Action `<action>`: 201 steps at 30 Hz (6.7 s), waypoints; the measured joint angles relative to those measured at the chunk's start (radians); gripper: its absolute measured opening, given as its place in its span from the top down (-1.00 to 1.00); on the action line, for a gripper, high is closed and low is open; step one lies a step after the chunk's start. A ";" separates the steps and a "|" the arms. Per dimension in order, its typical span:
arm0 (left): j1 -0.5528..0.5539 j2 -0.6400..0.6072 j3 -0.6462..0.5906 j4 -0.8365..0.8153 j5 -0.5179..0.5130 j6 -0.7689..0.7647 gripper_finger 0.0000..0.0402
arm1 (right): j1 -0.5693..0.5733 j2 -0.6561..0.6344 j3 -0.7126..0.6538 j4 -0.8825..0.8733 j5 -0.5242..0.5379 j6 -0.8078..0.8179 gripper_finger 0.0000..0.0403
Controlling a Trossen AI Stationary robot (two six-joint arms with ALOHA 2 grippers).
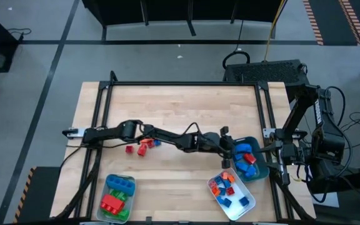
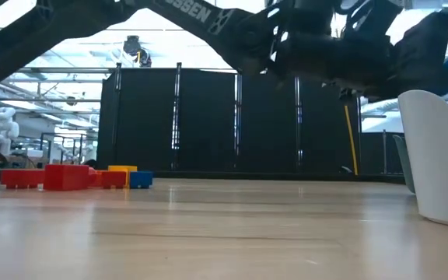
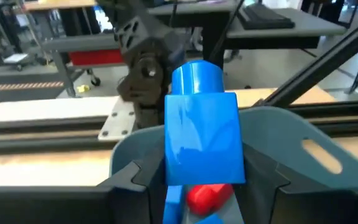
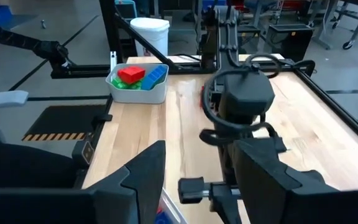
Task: Sort blocks by size
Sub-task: Put the big square blue game piece into the blue bin, then put the small square blue game piece into the white bin, then put the big square yellow game piece into the blue bin
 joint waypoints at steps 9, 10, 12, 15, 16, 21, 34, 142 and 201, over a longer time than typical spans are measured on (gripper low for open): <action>0.010 0.002 0.012 -0.010 0.057 0.054 -0.20 | 0.000 0.002 0.000 0.000 -0.016 0.000 0.15; 0.010 0.002 0.012 -0.010 0.062 0.054 -0.24 | 0.000 0.002 0.000 0.000 -0.016 0.000 0.15; 0.009 -0.005 0.012 -0.050 0.079 0.053 -0.31 | 0.000 0.002 0.000 0.000 -0.016 0.000 0.15; 0.002 -0.063 0.010 -0.236 0.082 0.082 -0.33 | 0.000 0.002 0.000 0.000 -0.017 0.000 0.15; -0.001 -0.092 0.010 -0.307 0.082 0.107 -0.33 | 0.000 0.002 0.000 0.000 -0.017 0.000 0.15; -0.017 -0.256 -0.006 -0.694 0.082 0.204 -0.34 | 0.000 0.003 0.000 0.000 -0.017 -0.006 0.15; -0.011 -0.736 -0.732 -0.835 -0.220 0.008 -0.34 | 0.000 0.013 0.000 0.000 -0.021 -0.045 0.15; -0.199 -0.673 -0.525 -0.793 -0.396 -0.034 -0.24 | 0.000 0.016 0.000 0.015 0.031 0.000 0.15; -0.313 -0.979 -1.440 -1.009 -0.609 -1.666 -0.24 | 0.000 0.018 0.000 0.011 0.040 -0.083 0.15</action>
